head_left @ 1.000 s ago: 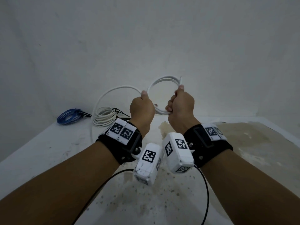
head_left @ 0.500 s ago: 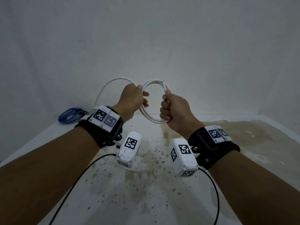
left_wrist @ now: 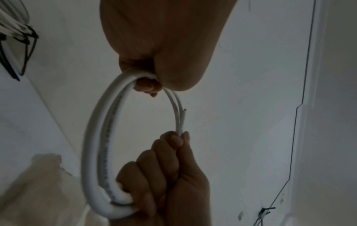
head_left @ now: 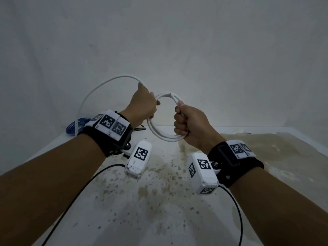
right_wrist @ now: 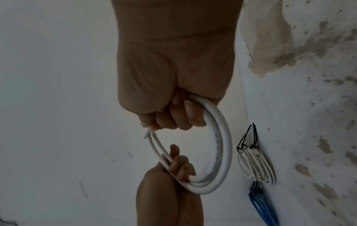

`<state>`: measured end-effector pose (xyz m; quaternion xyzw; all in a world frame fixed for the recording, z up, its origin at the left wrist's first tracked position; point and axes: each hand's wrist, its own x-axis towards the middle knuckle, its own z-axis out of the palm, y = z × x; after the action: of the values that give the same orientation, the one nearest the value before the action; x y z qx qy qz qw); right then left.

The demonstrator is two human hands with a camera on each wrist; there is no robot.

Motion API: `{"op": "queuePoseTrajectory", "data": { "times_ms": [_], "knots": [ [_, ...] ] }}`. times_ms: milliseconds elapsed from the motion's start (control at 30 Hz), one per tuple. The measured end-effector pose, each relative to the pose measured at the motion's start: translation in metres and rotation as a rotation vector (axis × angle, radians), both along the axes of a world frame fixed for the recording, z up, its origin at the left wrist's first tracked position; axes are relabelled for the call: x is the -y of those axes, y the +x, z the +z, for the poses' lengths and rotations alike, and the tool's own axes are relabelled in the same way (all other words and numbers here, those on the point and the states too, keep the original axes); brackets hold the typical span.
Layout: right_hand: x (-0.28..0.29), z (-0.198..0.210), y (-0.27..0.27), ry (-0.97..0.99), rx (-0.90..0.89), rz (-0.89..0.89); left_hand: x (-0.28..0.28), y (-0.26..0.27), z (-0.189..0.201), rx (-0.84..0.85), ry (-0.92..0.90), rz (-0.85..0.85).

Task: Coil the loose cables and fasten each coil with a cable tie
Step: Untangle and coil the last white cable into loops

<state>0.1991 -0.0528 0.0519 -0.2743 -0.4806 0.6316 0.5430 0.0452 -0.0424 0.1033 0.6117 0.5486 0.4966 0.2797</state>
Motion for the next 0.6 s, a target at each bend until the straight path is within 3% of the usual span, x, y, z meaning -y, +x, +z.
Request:
{"op": "queuePoseTrajectory", "data": {
  "times_ms": [100,233,300,467,600],
  "knots": [
    [0.0,-0.002,-0.003,-0.028,-0.001,-0.024,0.005,-0.001,-0.003,-0.074,-0.017,-0.057],
    [0.0,-0.004,-0.004,-0.043,0.015,0.011,0.01,-0.007,-0.002,-0.381,0.006,-0.105],
    [0.001,-0.008,-0.002,-0.058,0.034,0.033,0.012,-0.01,0.0,-0.441,0.01,-0.129],
    [0.003,-0.01,0.001,-0.07,0.031,0.093,0.007,-0.009,-0.001,-0.402,0.079,-0.13],
    [0.006,-0.007,0.003,-0.058,0.059,0.156,-0.002,-0.007,-0.005,-0.153,-0.186,-0.134]
  ]
}}
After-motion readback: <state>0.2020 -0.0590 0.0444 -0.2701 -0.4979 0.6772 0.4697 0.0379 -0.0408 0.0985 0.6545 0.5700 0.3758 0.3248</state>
